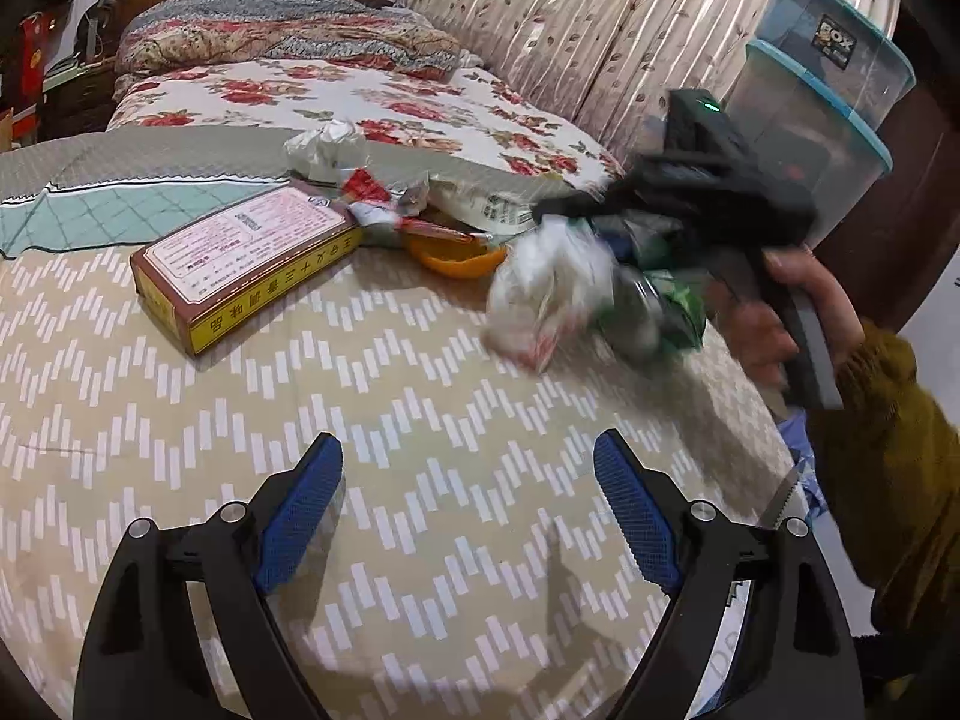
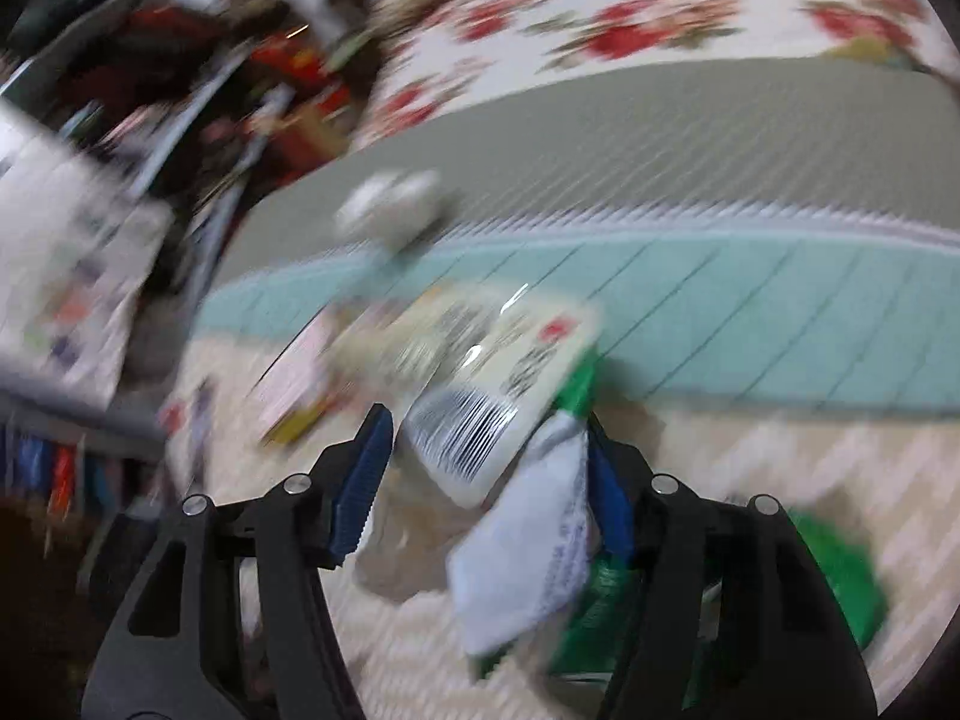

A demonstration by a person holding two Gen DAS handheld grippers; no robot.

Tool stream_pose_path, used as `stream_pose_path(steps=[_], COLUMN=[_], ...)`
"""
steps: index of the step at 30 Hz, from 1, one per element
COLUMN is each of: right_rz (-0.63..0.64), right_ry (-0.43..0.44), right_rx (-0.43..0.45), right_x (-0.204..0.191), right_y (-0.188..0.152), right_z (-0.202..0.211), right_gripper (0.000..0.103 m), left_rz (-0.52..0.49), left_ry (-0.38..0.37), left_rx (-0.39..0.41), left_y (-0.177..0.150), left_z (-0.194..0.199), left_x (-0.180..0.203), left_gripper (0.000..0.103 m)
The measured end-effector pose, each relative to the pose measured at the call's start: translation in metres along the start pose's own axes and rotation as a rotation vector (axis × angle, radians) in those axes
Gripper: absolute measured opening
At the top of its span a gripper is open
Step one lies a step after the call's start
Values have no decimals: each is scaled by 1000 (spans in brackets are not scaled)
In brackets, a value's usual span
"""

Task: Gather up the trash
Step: 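Grasp the crumpled white plastic bag with the left gripper, then grasp the snack wrapper with the right gripper while the left holds the bag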

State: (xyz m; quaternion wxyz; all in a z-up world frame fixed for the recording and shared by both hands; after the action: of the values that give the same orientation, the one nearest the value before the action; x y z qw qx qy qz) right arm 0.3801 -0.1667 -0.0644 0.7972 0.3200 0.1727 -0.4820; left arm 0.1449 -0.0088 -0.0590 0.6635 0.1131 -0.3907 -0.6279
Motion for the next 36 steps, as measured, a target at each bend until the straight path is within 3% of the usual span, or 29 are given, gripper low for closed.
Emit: stream_pose_path(steps=[2, 5, 8, 14, 19, 20, 22, 23, 28, 34, 35, 36], right_rz=[78, 128, 100, 28, 40, 50, 94, 111, 273, 326, 329, 333], right_ry=[98, 108, 132, 141, 129, 115, 63, 38, -201, -379, -394, -400], right_rx=[-29, 6, 105, 214, 253, 265, 289, 294, 221, 48, 34, 17], right_x=[-25, -41, -38, -24, -23, -26, -38, -42, -68, -56, -53, -49], right_y=[-30, -58, -78, -95, -88, -86, -76, -73, -46, -26, -27, -27], right_z=[5, 17, 37, 55, 74, 75, 76, 75, 33, -24, -28, -31], right_gripper=[65, 69, 73, 73, 73, 73, 73, 73, 82, 83, 82, 66], left_rz=[0, -12, -39, -82, -145, -138, -103, -86, 29, 102, 104, 106], left_ry=[-15, -22, -19, -60, 0, 10, -9, -19, -55, -79, -82, -86], left_rx=[3, 1, -10, -47, -75, -88, -109, -116, -83, -44, -45, -45], left_y=[0, 0, -2, -6, -10, -9, -8, -7, -3, 1, 1, 2], left_z=[1, 2, 0, -10, -27, -31, -37, -38, -31, -23, -22, -23], left_x=[2, 7, 14, 43, 55, 53, 47, 44, 20, 5, 4, 4], left_gripper=[82, 82, 84, 89, 87, 82, 42, 39, 36, 37, 37, 37])
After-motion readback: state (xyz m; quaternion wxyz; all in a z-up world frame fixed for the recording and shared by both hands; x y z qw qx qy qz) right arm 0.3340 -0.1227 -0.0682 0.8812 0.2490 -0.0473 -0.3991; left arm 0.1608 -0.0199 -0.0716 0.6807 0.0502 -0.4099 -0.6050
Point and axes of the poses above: each gripper's, at about its wrist camera, not at the fingertips, and z roughly against the way its jaws point, x to its right, y to its top, the point moved 4 cm from there along -z, roughly the way its jaws point, and after that the axes turned 1 degree about x, right-handed, at the moved point
